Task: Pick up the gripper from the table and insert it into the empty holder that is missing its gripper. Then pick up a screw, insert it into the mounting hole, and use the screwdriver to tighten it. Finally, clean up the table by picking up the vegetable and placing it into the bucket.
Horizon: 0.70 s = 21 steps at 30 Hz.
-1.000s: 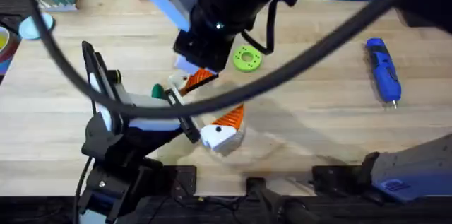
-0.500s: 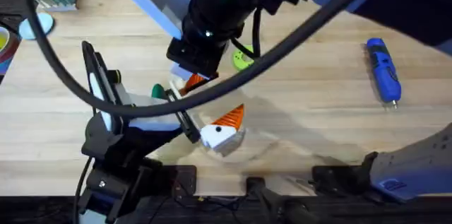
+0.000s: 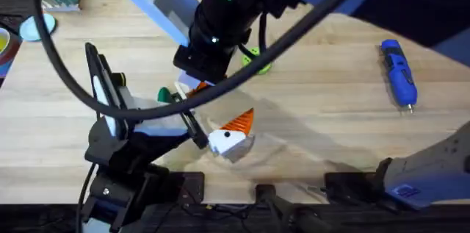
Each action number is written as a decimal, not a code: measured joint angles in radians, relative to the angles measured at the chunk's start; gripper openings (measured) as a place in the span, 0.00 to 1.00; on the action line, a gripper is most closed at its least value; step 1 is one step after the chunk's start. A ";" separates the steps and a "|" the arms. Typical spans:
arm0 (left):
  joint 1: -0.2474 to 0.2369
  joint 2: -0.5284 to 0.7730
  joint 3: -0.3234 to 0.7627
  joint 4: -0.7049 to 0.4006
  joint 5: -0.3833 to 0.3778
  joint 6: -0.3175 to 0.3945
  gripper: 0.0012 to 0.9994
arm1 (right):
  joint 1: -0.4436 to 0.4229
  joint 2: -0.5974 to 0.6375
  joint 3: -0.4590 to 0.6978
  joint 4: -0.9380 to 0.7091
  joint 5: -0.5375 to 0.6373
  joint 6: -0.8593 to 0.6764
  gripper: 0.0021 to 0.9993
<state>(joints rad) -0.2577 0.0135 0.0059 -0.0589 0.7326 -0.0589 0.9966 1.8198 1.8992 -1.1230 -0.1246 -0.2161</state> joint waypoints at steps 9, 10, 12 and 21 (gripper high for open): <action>0.000 0.000 0.000 -0.001 -0.003 -0.006 0.99 | 0.000 0.023 0.000 0.008 -0.008 0.000 0.00; 0.000 0.000 0.000 -0.001 -0.003 -0.006 0.99 | 0.000 0.023 0.000 0.008 -0.008 0.000 0.00; 0.000 0.000 0.000 -0.001 -0.003 -0.006 0.99 | 0.000 0.023 0.000 0.008 -0.008 0.000 0.00; 0.000 0.000 0.000 0.000 -0.003 -0.003 0.99 | 0.000 0.024 0.000 -0.001 0.035 0.000 0.00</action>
<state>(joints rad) -0.2577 0.0139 0.0059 -0.0589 0.7292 -0.0620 0.9966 1.8435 1.8993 -1.1241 -0.0893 -0.2161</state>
